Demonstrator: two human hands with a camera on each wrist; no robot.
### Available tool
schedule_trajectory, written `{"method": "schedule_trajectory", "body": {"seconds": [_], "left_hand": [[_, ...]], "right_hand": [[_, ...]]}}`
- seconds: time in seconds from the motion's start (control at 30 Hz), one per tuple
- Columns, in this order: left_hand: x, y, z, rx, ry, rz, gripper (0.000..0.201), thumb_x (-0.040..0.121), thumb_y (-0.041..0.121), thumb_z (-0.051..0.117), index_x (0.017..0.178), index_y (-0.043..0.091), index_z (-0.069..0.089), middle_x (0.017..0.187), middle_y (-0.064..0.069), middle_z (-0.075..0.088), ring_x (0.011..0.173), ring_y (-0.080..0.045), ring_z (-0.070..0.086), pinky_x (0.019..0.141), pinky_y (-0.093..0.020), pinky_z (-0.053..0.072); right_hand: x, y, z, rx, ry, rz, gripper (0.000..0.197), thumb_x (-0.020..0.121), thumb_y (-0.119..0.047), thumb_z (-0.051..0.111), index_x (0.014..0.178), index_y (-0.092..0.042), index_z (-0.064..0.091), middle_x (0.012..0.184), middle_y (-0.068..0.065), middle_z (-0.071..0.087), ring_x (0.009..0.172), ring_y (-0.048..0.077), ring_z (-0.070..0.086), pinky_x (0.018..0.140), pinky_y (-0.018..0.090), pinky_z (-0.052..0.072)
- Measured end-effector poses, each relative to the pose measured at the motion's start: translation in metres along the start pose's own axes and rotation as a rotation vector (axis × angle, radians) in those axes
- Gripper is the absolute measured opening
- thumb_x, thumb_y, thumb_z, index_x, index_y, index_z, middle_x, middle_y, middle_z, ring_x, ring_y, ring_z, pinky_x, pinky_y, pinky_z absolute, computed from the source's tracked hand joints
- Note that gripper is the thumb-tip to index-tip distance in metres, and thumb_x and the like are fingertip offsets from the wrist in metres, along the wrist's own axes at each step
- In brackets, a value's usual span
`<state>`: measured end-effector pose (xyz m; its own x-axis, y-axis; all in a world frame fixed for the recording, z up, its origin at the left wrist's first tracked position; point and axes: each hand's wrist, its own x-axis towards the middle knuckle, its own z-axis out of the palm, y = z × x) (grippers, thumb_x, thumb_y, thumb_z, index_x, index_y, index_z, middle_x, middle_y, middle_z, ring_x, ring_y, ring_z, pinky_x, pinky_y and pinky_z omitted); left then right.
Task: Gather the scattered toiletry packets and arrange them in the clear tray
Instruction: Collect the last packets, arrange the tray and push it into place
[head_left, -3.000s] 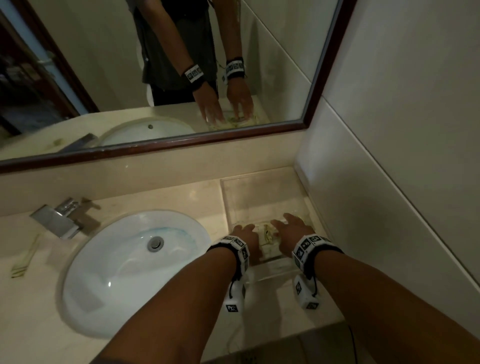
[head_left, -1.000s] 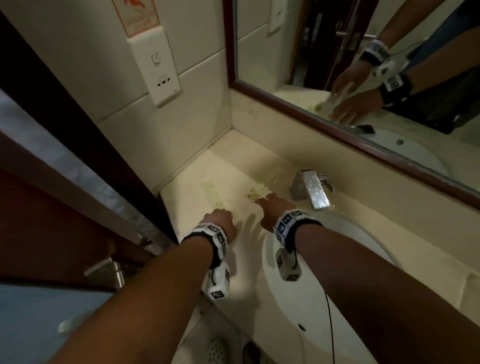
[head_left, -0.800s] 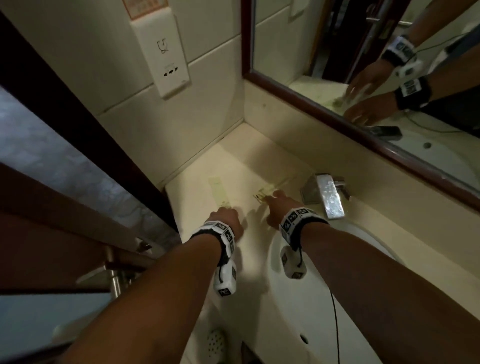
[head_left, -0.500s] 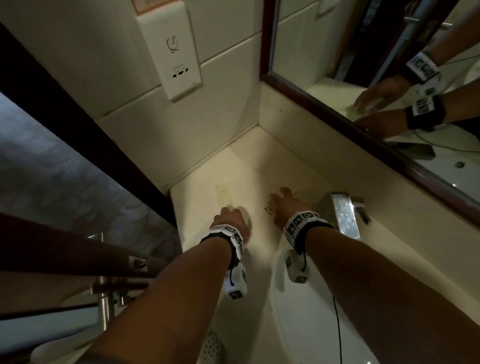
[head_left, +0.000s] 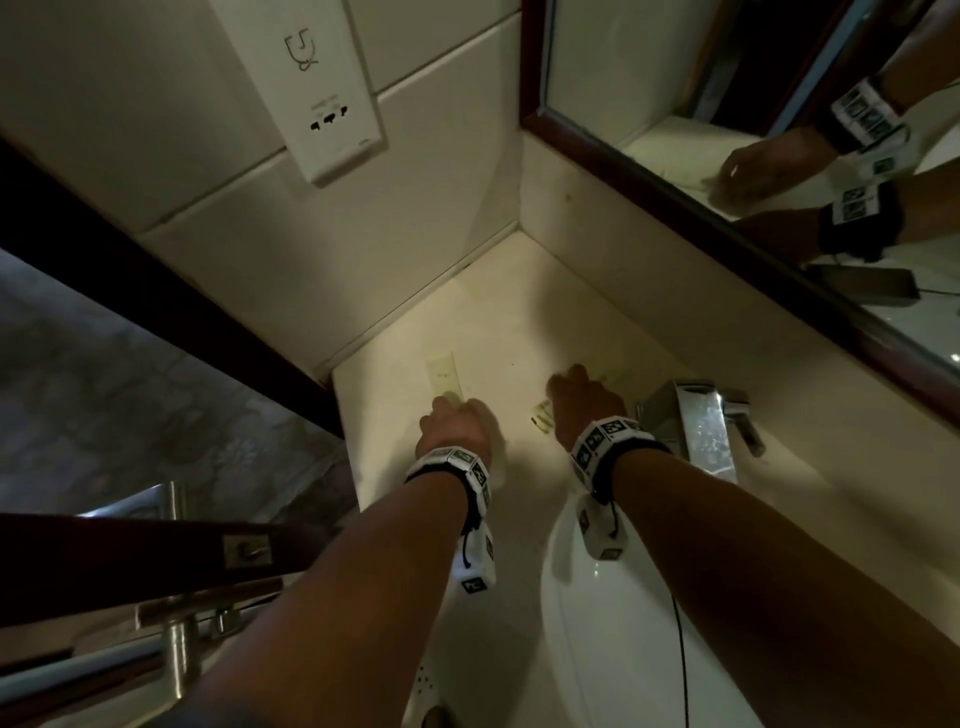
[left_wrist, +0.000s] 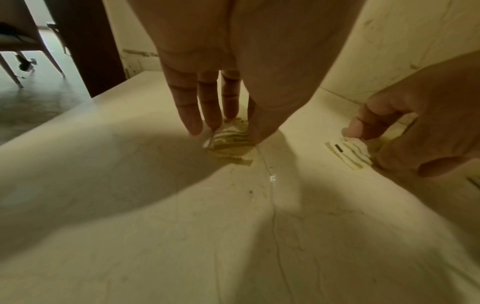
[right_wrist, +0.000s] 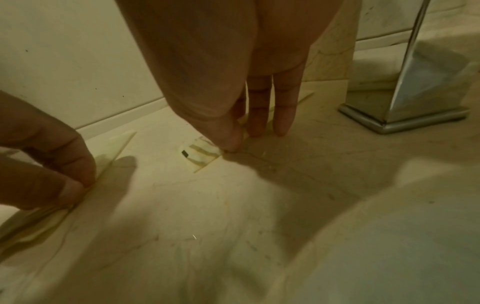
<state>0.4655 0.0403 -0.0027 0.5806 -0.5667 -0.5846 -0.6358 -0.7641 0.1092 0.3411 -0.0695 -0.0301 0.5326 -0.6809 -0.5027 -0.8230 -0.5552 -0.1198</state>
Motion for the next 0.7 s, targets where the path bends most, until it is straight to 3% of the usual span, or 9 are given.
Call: {"method": "schedule_trajectory", "body": {"seconds": [0.17, 0.33, 0.43, 0.6, 0.7], "left_hand": [[-0.006, -0.006, -0.002, 0.025, 0.000, 0.031, 0.039, 0.095, 0.018, 0.042, 0.133, 0.013, 0.045, 0.133, -0.013, 0.039, 0.121, -0.035, 0.044, 0.099, -0.041, 0.039], [0.000, -0.009, 0.007, -0.052, 0.097, -0.024, 0.033, 0.096, 0.017, 0.038, 0.128, 0.013, 0.046, 0.125, -0.012, 0.042, 0.112, -0.033, 0.047, 0.091, -0.041, 0.045], [0.007, -0.009, 0.013, -0.061, 0.111, -0.046, 0.030, 0.097, 0.017, 0.038, 0.125, 0.012, 0.046, 0.123, -0.013, 0.043, 0.111, -0.034, 0.048, 0.088, -0.044, 0.047], [0.015, -0.009, 0.011, -0.039, 0.100, -0.055, 0.031, 0.097, 0.018, 0.040, 0.126, 0.010, 0.046, 0.125, -0.014, 0.044, 0.113, -0.035, 0.049, 0.092, -0.045, 0.046], [0.021, -0.009, 0.012, -0.093, 0.091, -0.074, 0.031, 0.095, 0.017, 0.041, 0.125, 0.011, 0.046, 0.124, -0.014, 0.046, 0.114, -0.036, 0.050, 0.094, -0.046, 0.045]], "right_hand": [[0.000, 0.000, -0.002, 0.000, -0.003, -0.033, 0.038, 0.089, -0.016, 0.058, 0.126, -0.015, 0.049, 0.136, 0.012, 0.037, 0.109, 0.035, 0.060, 0.090, 0.050, 0.053], [-0.009, -0.001, 0.004, -0.009, 0.074, -0.155, 0.035, 0.088, -0.014, 0.057, 0.122, -0.017, 0.051, 0.139, 0.008, 0.035, 0.104, 0.034, 0.062, 0.086, 0.045, 0.052], [-0.009, -0.005, 0.003, -0.047, 0.026, -0.180, 0.037, 0.085, -0.008, 0.059, 0.120, -0.018, 0.051, 0.133, 0.007, 0.039, 0.099, 0.033, 0.064, 0.084, 0.044, 0.054], [-0.008, -0.008, 0.000, -0.031, -0.032, -0.187, 0.053, 0.083, -0.007, 0.064, 0.132, -0.022, 0.048, 0.139, 0.007, 0.036, 0.102, 0.033, 0.064, 0.091, 0.043, 0.053], [-0.005, -0.010, 0.000, -0.067, -0.035, -0.173, 0.051, 0.085, -0.006, 0.061, 0.133, -0.016, 0.049, 0.139, 0.012, 0.037, 0.104, 0.034, 0.064, 0.090, 0.043, 0.053]]}}
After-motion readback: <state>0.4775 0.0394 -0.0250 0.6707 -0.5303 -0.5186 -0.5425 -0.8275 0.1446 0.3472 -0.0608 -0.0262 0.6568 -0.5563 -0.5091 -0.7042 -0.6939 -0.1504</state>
